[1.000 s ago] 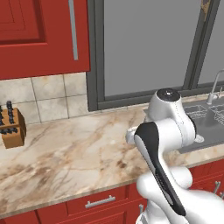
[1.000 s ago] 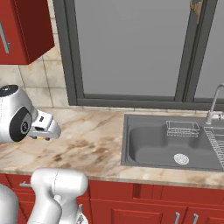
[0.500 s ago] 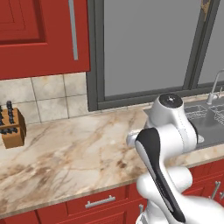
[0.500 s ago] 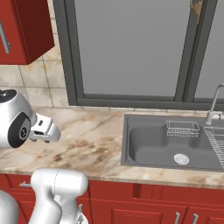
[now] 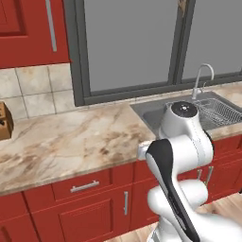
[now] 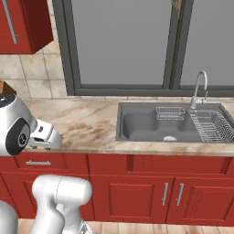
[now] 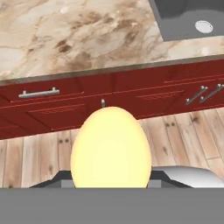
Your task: Gather the eggs and milk located in the vicinity of the sink area and place them right next to the bowl.
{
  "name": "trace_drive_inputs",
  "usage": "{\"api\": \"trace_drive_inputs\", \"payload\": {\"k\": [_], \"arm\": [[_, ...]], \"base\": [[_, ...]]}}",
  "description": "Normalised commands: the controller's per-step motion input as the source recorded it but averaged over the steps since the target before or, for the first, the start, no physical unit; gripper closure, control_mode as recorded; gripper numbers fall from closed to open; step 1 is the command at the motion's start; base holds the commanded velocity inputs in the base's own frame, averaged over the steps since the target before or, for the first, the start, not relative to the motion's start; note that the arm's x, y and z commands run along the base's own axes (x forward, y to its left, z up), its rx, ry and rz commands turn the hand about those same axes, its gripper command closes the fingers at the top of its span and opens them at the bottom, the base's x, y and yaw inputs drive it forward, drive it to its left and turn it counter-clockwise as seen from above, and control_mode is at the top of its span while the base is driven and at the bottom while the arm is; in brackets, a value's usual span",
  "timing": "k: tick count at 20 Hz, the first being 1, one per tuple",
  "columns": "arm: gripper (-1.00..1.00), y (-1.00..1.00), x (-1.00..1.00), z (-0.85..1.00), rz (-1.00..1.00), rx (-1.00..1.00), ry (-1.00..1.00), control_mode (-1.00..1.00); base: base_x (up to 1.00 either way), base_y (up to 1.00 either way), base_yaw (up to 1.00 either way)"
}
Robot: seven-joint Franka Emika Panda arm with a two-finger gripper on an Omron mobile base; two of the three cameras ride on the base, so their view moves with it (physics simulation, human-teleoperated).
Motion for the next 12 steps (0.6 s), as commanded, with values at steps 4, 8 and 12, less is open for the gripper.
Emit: {"api": "trace_drive_inputs", "payload": {"k": [4, 8, 12], "arm": [[1.0, 0.0, 0.0, 0.0, 0.0, 0.0, 0.0, 1.0], [1.0, 0.0, 0.0, 0.0, 0.0, 0.0, 0.0, 1.0], [1.0, 0.0, 0.0, 0.0, 0.0, 0.0, 0.0, 1.0]], "base": [[-0.37, -0.93, -0.03], [-0.07, -1.0, 0.0], [0.0, -1.0, 0.0]]}}
